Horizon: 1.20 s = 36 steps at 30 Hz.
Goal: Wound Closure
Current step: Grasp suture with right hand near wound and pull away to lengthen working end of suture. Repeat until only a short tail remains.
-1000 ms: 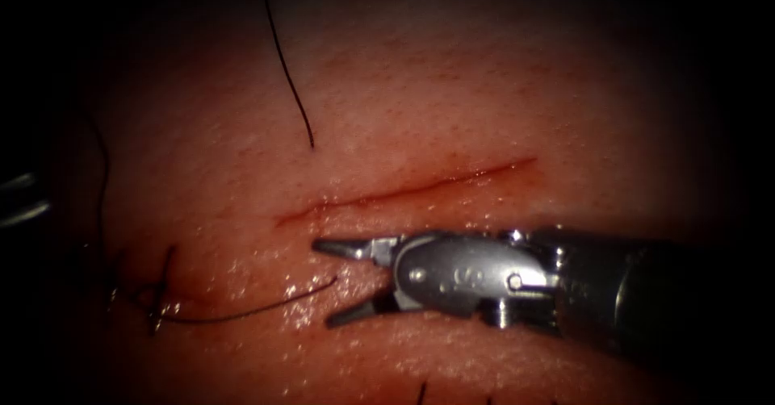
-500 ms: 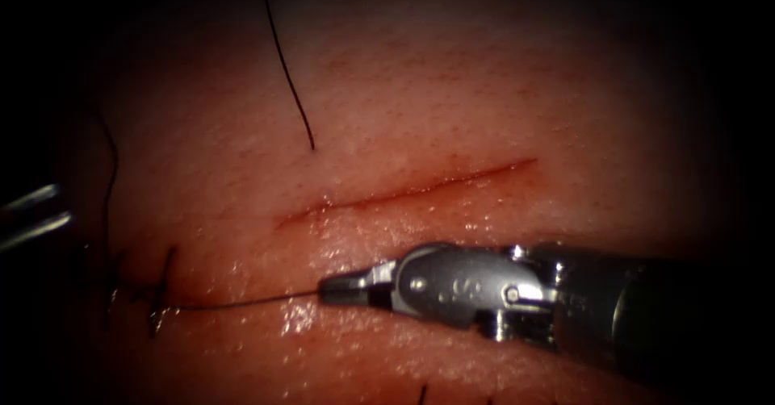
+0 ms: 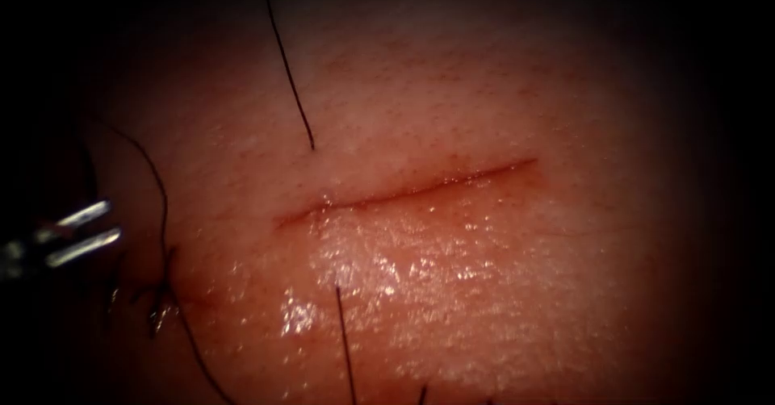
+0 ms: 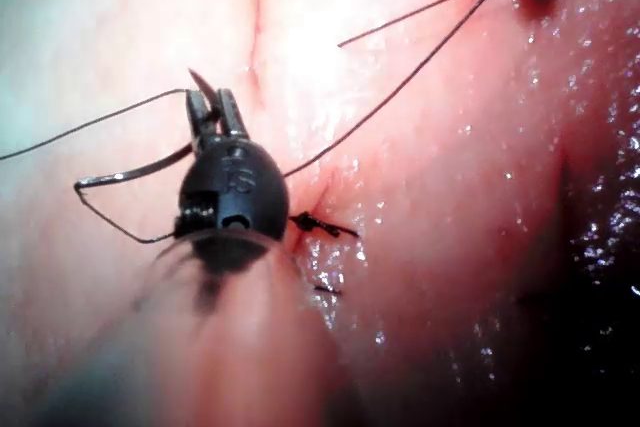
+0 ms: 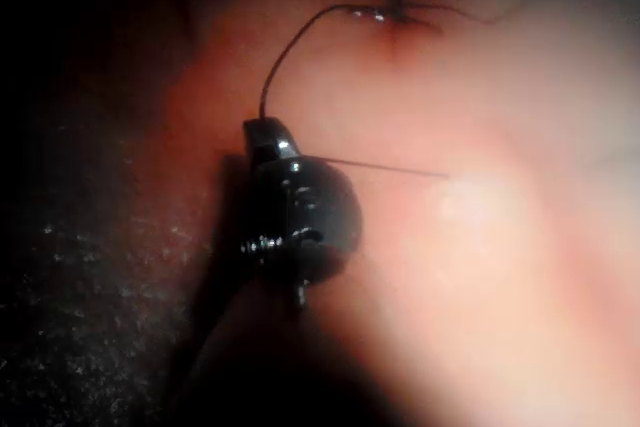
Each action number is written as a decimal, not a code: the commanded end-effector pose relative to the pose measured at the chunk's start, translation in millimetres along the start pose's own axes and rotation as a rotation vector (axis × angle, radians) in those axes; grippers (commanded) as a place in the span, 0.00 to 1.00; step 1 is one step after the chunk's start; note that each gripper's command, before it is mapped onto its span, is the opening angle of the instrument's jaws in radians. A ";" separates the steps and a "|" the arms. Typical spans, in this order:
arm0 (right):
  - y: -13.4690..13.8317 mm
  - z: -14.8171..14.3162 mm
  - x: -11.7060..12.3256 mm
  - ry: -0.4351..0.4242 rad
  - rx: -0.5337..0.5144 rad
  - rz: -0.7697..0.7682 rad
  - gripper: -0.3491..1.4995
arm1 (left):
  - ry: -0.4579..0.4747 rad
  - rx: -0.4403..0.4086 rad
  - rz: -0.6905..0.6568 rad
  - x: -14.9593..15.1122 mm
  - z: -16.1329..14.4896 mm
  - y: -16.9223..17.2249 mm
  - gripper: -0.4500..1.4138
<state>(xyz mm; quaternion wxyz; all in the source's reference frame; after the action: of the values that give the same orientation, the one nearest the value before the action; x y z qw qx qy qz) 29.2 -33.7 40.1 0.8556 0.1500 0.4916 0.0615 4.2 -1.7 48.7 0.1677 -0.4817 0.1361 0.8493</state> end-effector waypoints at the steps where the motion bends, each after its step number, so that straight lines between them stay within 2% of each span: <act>1: -1.9 1.1 0.9 0.009 0.013 -0.012 0.00 | 0.001 -0.001 0.003 -0.2 0.8 0.0 0.00; 3: -3.4 1.4 1.7 0.014 0.021 -0.022 0.00 | 0.001 -0.001 0.003 -0.3 0.7 0.0 0.00; 6: -4.3 1.7 2.8 0.025 0.038 -0.048 0.00 | 0.001 -0.003 0.003 -0.3 0.7 -0.1 0.00; 7: -4.2 1.7 3.0 0.027 0.036 -0.087 0.05 | 0.002 -0.003 0.003 -0.3 0.6 -0.1 0.00; 9: -3.3 1.4 3.4 0.035 0.030 -0.134 0.47 | 0.002 -0.004 0.003 -0.4 0.6 -0.2 0.00; 11: -1.8 0.9 3.6 0.054 0.014 -0.170 0.70 | 0.003 -0.007 0.003 -0.5 0.4 -0.4 0.00; 13: 0.2 0.0 3.7 0.081 -0.010 -0.206 0.83 | -0.021 0.003 -0.004 -0.7 0.1 -0.8 0.00; 17: 5.1 -2.3 3.9 0.162 -0.076 -0.233 0.95 | -0.033 0.003 -0.007 -1.3 -0.7 -1.8 0.00; 21: 8.2 -3.2 3.3 0.187 -0.110 -0.233 0.98 | -0.040 0.014 -0.004 -1.5 -0.9 -2.0 0.00; 24: 9.3 -3.4 2.6 0.192 -0.113 -0.237 0.98 | -0.046 0.016 0.008 -1.5 -0.8 -2.1 0.00; 28: 8.6 -4.4 2.0 0.213 -0.114 -0.246 0.98 | -0.061 0.031 0.021 -1.9 -1.0 -2.5 0.00; 32: 7.0 -8.3 1.0 0.240 -0.086 -0.258 0.94 | -0.072 0.067 0.046 -2.5 -2.4 -4.1 0.00; 36: 6.1 -11.6 -0.2 0.280 -0.070 -0.226 0.91 | -0.101 0.140 0.088 -3.4 -4.7 -6.7 0.00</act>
<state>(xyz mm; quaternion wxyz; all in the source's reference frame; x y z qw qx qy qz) 19.1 -25.8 36.1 0.7833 0.0543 0.6193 0.0042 13.5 1.9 48.2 0.1728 -0.4120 0.2130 0.8689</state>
